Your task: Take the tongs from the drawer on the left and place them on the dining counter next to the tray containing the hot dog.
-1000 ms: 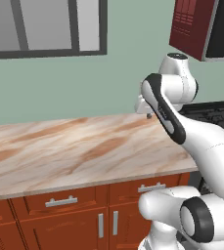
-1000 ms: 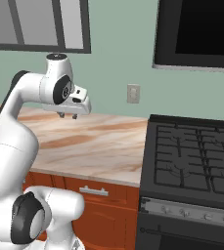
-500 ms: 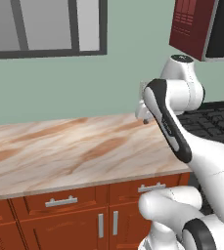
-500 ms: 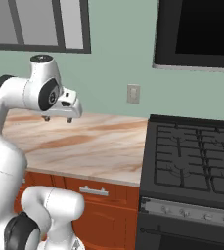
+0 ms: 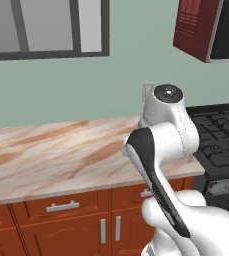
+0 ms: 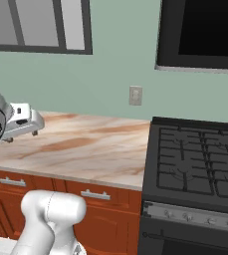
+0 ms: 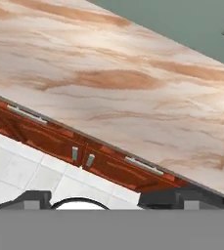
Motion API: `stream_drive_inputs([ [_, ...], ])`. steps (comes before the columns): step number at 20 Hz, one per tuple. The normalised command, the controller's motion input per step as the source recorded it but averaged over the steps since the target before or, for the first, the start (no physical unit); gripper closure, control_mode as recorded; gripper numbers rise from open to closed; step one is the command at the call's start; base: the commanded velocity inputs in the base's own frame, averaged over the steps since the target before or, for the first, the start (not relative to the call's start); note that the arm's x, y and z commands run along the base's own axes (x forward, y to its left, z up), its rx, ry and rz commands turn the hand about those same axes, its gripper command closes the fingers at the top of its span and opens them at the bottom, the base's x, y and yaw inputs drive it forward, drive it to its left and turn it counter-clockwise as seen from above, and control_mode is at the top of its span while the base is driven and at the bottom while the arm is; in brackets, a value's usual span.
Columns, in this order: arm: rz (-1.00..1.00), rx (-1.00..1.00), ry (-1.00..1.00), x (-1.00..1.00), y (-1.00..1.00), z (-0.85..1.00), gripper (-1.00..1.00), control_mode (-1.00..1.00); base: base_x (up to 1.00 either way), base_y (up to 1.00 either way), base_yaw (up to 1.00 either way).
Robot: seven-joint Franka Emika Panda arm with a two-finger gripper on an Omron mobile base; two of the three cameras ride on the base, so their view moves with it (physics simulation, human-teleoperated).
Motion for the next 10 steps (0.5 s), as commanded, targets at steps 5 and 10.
stream_drive_inputs([
  [5,0.37,-0.33,-0.20,-0.27,1.00,0.00,-1.00,-1.00,0.00,0.00,0.00],
  [10,0.34,-0.32,-0.17,-0.18,0.93,0.00,-1.00,-1.00,0.00,0.00,0.00],
])
